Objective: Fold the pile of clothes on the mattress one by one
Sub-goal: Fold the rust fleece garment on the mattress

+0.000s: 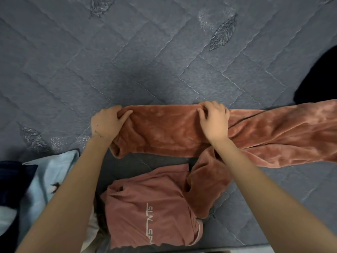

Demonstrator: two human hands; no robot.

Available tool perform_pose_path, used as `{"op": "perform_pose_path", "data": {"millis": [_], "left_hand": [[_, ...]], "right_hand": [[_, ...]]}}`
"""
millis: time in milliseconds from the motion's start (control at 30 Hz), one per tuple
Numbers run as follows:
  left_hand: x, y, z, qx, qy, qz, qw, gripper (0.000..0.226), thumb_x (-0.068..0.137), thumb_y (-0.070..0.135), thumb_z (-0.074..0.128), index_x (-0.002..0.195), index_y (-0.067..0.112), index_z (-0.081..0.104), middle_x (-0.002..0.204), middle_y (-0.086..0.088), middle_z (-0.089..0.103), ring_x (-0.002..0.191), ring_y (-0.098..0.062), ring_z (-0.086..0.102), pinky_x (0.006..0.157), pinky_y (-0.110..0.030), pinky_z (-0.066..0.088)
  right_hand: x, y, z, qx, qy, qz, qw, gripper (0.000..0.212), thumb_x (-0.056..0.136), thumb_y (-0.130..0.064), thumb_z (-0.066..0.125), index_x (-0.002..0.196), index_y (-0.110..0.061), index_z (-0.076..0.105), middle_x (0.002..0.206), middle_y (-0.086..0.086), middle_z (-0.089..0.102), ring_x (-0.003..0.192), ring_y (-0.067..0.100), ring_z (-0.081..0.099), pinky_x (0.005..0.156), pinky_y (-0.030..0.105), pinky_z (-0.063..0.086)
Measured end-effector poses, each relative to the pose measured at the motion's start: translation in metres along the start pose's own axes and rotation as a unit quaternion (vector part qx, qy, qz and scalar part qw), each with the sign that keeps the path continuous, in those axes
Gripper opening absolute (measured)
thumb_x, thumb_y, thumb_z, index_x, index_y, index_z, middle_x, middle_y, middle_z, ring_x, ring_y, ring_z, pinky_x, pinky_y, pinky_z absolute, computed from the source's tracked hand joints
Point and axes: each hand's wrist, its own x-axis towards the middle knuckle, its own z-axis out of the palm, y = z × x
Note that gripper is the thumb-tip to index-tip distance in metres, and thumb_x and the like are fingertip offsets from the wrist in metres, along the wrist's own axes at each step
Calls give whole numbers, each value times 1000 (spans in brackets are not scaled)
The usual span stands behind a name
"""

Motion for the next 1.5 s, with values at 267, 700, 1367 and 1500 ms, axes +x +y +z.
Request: {"op": "perform_pose_path", "data": {"millis": [267, 700, 1367, 1500], "left_hand": [[-13, -10, 25, 54, 71, 7, 996, 49, 93, 38, 57, 131, 7, 53, 129, -26, 51, 116, -45, 48, 101, -59, 31], [-121, 153, 61, -428, -347, 27, 834, 37, 90, 46, 60, 109, 18, 46, 109, 0, 59, 101, -16, 58, 87, -36, 46], [-113, 188, -13, -258, 186, 200, 927, 16, 84, 23, 66, 95, 13, 67, 87, -3, 67, 82, -17, 60, 74, -28, 46], [-110, 177, 0, -121, 260, 266, 920, 17, 80, 26, 70, 90, 14, 63, 81, -6, 61, 73, -25, 53, 60, -34, 44]], "right_hand": [[-6, -4, 6, -3, -8, -5, 1000, 34, 91, -28, 60, 124, -23, 62, 125, 5, 57, 125, 29, 44, 115, 49, 15], [-87, 38, -11, 58, -57, 21, 996, 38, 88, -33, 51, 119, -18, 65, 126, 4, 59, 125, 26, 48, 111, 54, 26], [-75, 89, -94, 122, 70, -57, 988, 17, 76, -12, 61, 93, -12, 66, 91, 6, 58, 88, 27, 51, 81, 40, 40], [-79, 85, -94, 101, 74, -44, 991, 13, 74, -8, 62, 86, -11, 60, 90, 6, 54, 89, 25, 46, 77, 34, 30]]}}
